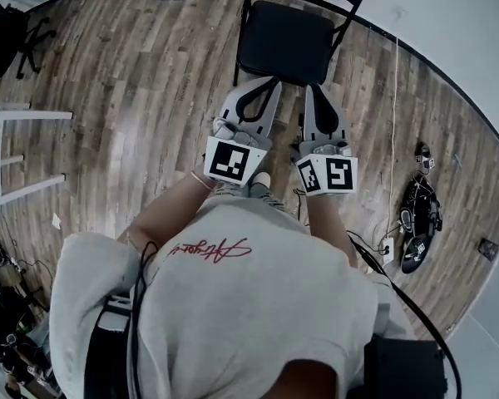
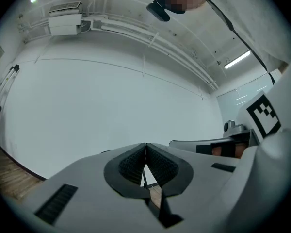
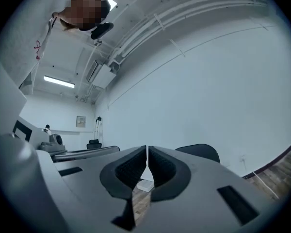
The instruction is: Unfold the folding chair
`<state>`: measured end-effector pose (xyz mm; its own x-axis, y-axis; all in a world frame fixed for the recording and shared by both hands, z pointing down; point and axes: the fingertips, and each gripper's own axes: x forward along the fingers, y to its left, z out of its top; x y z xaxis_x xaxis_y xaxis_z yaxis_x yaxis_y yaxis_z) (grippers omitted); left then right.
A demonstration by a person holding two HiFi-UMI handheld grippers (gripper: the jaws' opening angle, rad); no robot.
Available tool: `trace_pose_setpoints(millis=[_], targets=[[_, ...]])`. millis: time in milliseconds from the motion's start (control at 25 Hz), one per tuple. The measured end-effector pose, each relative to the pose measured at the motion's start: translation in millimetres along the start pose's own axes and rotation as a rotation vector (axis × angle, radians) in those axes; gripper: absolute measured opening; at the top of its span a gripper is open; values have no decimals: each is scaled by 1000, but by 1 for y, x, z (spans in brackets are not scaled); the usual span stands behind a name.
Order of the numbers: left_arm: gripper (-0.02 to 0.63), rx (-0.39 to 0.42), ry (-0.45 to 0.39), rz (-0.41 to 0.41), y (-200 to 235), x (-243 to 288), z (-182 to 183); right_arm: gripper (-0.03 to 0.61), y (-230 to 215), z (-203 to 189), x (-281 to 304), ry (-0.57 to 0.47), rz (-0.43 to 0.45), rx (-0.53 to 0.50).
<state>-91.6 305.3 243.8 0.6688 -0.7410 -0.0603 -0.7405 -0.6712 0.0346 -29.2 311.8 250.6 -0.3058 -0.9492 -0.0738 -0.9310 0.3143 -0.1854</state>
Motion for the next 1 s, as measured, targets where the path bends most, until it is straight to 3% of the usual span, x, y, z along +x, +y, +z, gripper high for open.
trace_pose_setpoints(millis=[120,640,1000], targets=[[15,-21,-7,6,1,-3,2,25,6,7,1,-14,27,22],[15,6,-37,-2,-11,-11,16,25,16,23,-11,-25,15,-68],[15,4,-58,2,-15,-11,24,24,16,23,-20,-31,9,-56]])
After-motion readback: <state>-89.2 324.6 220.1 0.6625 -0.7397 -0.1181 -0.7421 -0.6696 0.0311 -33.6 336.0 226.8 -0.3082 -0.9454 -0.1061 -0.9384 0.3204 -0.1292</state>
